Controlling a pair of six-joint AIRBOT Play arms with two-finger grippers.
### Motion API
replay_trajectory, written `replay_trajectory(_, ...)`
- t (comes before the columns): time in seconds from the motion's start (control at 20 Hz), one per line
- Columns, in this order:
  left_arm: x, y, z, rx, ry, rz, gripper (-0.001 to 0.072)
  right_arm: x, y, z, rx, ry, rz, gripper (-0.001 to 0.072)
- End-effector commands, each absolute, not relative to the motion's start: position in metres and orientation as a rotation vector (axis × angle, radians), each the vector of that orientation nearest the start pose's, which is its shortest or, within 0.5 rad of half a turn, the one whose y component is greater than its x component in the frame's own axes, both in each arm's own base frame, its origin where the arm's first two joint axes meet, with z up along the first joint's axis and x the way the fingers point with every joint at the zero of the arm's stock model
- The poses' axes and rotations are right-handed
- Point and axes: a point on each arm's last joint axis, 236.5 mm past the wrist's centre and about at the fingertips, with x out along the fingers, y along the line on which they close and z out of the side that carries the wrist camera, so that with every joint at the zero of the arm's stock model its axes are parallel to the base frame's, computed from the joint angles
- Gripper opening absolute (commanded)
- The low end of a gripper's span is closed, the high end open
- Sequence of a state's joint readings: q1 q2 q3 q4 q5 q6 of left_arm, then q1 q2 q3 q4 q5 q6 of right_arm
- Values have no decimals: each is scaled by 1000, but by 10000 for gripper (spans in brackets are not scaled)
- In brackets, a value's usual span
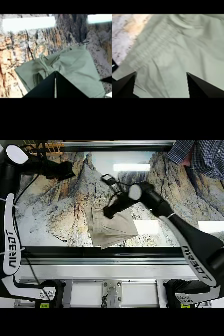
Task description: Fold the clothes and pants, and hang the long-sleeved shirts on hangers.
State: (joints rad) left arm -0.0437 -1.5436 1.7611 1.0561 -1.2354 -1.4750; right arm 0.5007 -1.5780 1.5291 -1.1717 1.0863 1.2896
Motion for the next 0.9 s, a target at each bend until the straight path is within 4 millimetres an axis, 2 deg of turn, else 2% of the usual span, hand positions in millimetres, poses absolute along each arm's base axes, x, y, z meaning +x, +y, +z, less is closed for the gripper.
replay_trajectory(0.0, 450, -139, 105, -288, 1054, -448, 5, 412, 194, -1, -25, 1234, 594, 693)
replay_trajectory(0.05, 437, -146, 92, -281, 1083, -459, 5, 412, 168, -17, 52, 1281, 545, 720)
replay_trajectory(0.1, 426, -153, 81, -277, 1105, -467, 4, 410, 154, -29, 138, 1314, 521, 720)
replay_trajectory(0.2, 410, -167, 64, -269, 1133, -483, 5, 408, 146, -51, 295, 1352, 545, 719)
replay_trajectory(0.3, 398, -179, 51, -259, 1152, -497, 4, 408, 158, -71, 396, 1377, 598, 718)
replay_trajectory(0.4, 390, -188, 42, -247, 1176, -514, 4, 406, 182, -84, 453, 1383, 673, 717)
replay_trajectory(0.55, 385, -197, 39, -237, 1180, -530, 5, 407, 221, -91, 503, 1355, 760, 716)
replay_trajectory(0.7, 385, -198, 39, -238, 1180, -531, 4, 407, 245, -95, 474, 1326, 777, 693)
replay_trajectory(0.85, 385, -197, 39, -239, 1181, -530, 5, 403, 253, -94, 433, 1315, 809, 245)
